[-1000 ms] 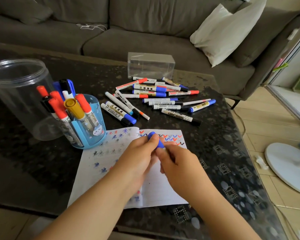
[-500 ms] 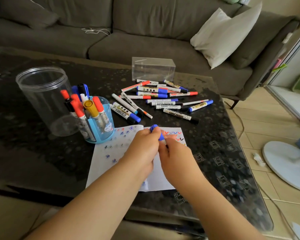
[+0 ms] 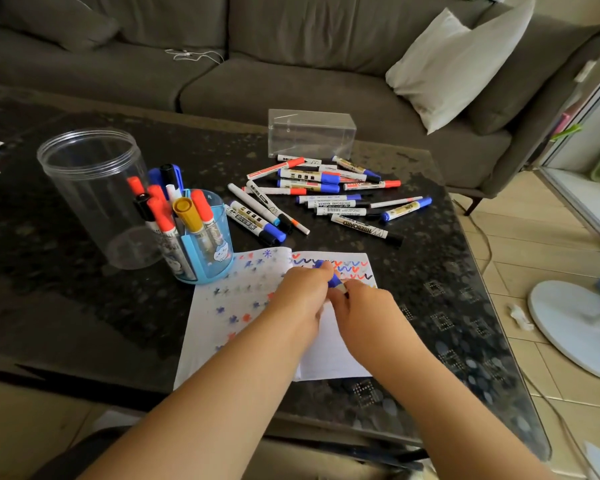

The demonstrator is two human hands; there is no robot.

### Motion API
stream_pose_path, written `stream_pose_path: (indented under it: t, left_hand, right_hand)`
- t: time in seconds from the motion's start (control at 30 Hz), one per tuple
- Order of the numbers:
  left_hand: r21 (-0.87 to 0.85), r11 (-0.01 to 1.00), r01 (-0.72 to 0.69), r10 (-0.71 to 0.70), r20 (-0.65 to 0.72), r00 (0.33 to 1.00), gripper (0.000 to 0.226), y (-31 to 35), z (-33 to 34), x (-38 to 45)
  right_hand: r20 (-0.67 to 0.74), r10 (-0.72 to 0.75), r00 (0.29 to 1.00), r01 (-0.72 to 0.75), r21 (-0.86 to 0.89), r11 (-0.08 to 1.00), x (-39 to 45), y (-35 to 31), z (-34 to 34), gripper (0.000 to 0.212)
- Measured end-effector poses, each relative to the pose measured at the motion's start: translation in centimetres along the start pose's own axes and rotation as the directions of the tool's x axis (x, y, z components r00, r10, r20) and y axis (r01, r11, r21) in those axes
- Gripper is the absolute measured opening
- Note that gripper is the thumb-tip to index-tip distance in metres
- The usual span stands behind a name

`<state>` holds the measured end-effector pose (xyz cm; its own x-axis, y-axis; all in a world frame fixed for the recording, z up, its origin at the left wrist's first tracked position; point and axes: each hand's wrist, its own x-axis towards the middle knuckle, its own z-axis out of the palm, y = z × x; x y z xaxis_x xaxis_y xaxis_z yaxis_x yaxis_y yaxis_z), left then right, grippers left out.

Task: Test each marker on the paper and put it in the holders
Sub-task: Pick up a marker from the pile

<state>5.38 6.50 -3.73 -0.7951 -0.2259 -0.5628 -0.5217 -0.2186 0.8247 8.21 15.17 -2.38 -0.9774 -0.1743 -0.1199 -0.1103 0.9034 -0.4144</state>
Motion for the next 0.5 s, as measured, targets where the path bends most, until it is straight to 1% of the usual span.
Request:
stream_pose_path:
  t: [0.03, 0.07, 0.1, 0.13, 0.17, 0.23, 0.27, 0.33, 0.37, 0.4, 0.43, 0.5]
  left_hand:
    - [0.008, 0.999, -0.032, 0.032, -0.002, 0.999, 0.028, -0.2, -0.2, 0.2]
    - [0.006, 0.998, -0.066, 0.066, 0.024, 0.998, 0.026, -0.3, -0.5, 0.0]
    - [-0.018, 0.994, -0.107, 0.108, 0.059, 0.992, 0.027, -0.4, -0.8, -0.3]
    - [-0.025, 0.990, -0.140, 0.142, 0.082, 0.987, 0.028, -0.6, -1.2, -0.6]
    - [-0.057, 0.985, -0.163, 0.169, 0.126, 0.977, 0.028, -0.5, -1.4, -0.9]
    - [-0.128, 0.974, -0.189, 0.215, 0.233, 0.949, 0.027, -0.2, -1.9, -1.7]
    - [-0.164, 0.970, -0.177, 0.217, 0.272, 0.937, 0.027, 0.1, -2.0, -2.4]
    - [-0.202, 0.965, -0.170, 0.230, 0.332, 0.915, 0.028, 0.3, -2.2, -3.4]
    - [-0.213, 0.962, -0.172, 0.243, 0.374, 0.895, 0.029, 0.4, -2.4, -3.9]
    - [-0.239, 0.956, -0.172, 0.259, 0.409, 0.875, 0.028, 0.5, -2.6, -4.6]
    - [-0.249, 0.952, -0.177, 0.275, 0.448, 0.851, 0.027, 0.7, -2.8, -5.2]
    - [-0.281, 0.943, -0.176, 0.304, 0.521, 0.798, 0.024, 1.0, -3.5, -5.9]
  right_hand:
    - [0.015, 0.012, 1.000, -0.014, 0.113, 0.994, 0.1, 0.2, -0.1, 0.032]
    - [0.046, 0.032, 0.998, -0.042, 0.245, 0.969, 0.2, 0.4, -0.3, 0.032]
    - [0.103, 0.056, 0.993, -0.093, 0.398, 0.913, 0.1, 0.4, -0.5, 0.032]
    - [0.171, 0.071, 0.983, -0.156, 0.552, 0.819, -0.2, 0.4, -0.6, 0.033]
    - [0.235, 0.065, 0.970, -0.211, 0.678, 0.704, -0.6, 0.3, -0.9, 0.034]
    - [0.326, 0.008, 0.945, -0.292, 0.837, 0.463, -1.3, 0.2, -1.4, 0.035]
    - [0.371, -0.023, 0.928, -0.343, 0.878, 0.333, -1.6, 0.2, -1.6, 0.035]
    - [0.452, -0.091, 0.887, -0.447, 0.892, 0.073, -2.1, 0.3, -1.9, 0.036]
    - [0.469, -0.125, 0.874, -0.475, 0.880, -0.022, -2.4, 0.3, -2.0, 0.036]
    - [0.470, -0.152, 0.869, -0.484, 0.872, -0.072, -2.6, 0.3, -2.1, 0.035]
    - [0.456, -0.174, 0.873, -0.473, 0.878, -0.070, -3.0, 0.3, -2.3, 0.035]
    - [0.422, -0.223, 0.879, -0.432, 0.902, 0.007, -3.8, 0.4, -3.0, 0.038]
